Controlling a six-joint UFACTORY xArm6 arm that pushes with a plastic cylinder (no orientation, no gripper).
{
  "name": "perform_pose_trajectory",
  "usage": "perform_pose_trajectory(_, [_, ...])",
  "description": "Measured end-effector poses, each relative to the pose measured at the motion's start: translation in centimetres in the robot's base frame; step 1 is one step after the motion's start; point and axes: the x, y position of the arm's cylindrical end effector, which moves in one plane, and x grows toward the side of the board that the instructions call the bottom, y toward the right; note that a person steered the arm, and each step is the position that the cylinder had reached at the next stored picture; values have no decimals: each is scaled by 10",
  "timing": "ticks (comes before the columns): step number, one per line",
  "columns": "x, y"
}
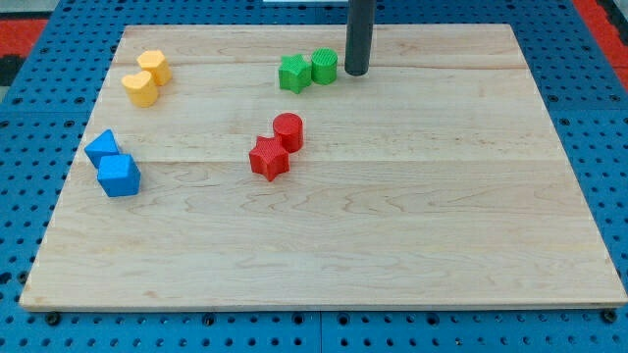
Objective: Push the green circle towards center
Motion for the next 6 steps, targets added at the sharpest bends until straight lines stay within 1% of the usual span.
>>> perform_pose_trajectory(3, [8, -3])
perform_pose_trajectory(4, [-17, 31])
perform_pose_trajectory(5, [-51, 38])
perform_pose_trajectory(6, [-42, -15])
